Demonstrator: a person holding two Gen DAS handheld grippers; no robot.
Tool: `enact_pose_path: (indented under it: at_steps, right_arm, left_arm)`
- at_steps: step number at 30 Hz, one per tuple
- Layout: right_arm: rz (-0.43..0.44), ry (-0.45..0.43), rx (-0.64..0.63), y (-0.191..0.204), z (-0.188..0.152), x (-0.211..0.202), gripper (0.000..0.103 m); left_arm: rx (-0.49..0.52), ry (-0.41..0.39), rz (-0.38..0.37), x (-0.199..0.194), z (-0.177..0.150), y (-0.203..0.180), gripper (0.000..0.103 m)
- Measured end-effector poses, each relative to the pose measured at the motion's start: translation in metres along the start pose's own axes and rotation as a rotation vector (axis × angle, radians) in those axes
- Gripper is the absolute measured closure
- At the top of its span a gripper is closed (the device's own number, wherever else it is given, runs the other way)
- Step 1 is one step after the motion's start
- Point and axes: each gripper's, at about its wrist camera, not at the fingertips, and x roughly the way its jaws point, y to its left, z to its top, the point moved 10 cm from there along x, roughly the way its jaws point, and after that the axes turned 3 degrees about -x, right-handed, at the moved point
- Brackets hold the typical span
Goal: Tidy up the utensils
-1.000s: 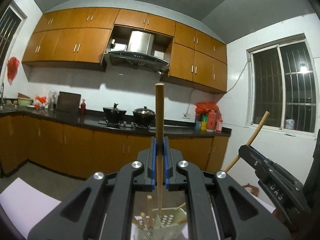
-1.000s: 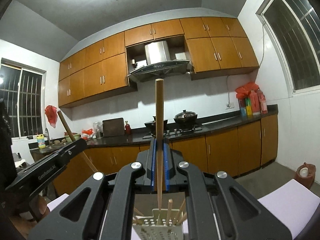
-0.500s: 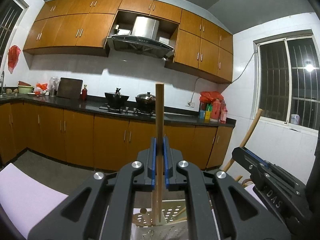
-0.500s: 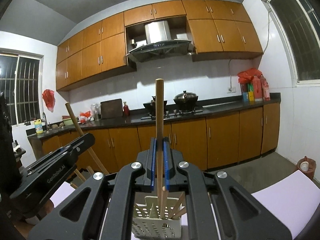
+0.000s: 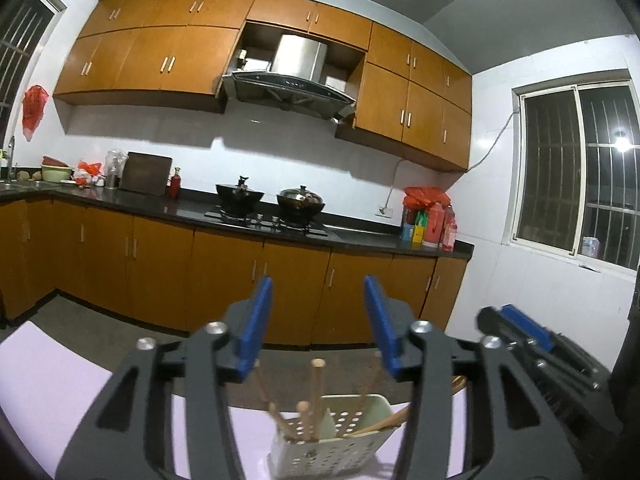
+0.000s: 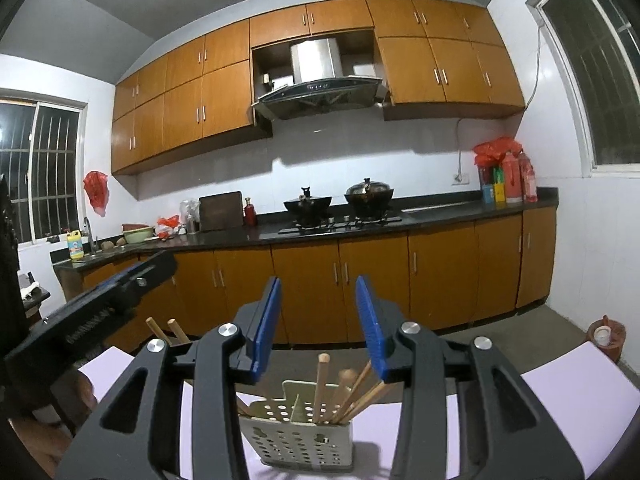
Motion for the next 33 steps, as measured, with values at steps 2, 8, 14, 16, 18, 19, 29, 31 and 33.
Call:
enact_pose_path:
  at_steps: [2, 8, 14, 16, 18, 19, 29, 31, 33]
  right_arm:
    - [-0.02, -0.011, -0.006, -0.004, 0.004, -0.014, 0.043]
    - [-0.071, -0.034, -0.025, -0.008, 0.0, -0.059, 0.002]
    - [-0.136, 0.038, -0.09, 0.004, -0.031, -0.096, 0.002]
    - [-0.133, 0.072, -0.098, 0.008, -0.044, -0.104, 0.002]
    - [-0.128, 0.114, -0.095, 0.011, -0.06, -0.113, 0.002]
    - [-0.123, 0.13, -0.09, 0.013, -0.068, -0.118, 0.002]
    - [-0.143, 0.226, -0.094, 0.019, -0.127, -0.156, 0.002]
    - [-0.142, 0.237, -0.084, 0.018, -0.134, -0.16, 0.002]
    - [-0.146, 0.248, -0.068, 0.017, -0.142, -0.164, 0.002]
  left_arm:
    - [0.006, -0.005, 0.02, -0.017, 0.002, 0.008, 0.034]
    - [0.053, 0.001, 0.073, -0.076, -0.011, 0.022, 0.004]
    - [0.104, 0.057, 0.112, -0.132, -0.049, 0.026, 0.004]
    - [0.112, 0.072, 0.127, -0.15, -0.064, 0.026, 0.004]
    - [0.113, 0.093, 0.143, -0.163, -0.078, 0.027, 0.004]
    - [0.114, 0.109, 0.148, -0.168, -0.085, 0.027, 0.004]
    - [0.124, 0.19, 0.184, -0.208, -0.144, 0.033, 0.004]
    - [0.12, 0.202, 0.187, -0.211, -0.151, 0.034, 0.004]
    - [0.122, 0.216, 0.189, -0.214, -0.158, 0.035, 0.004]
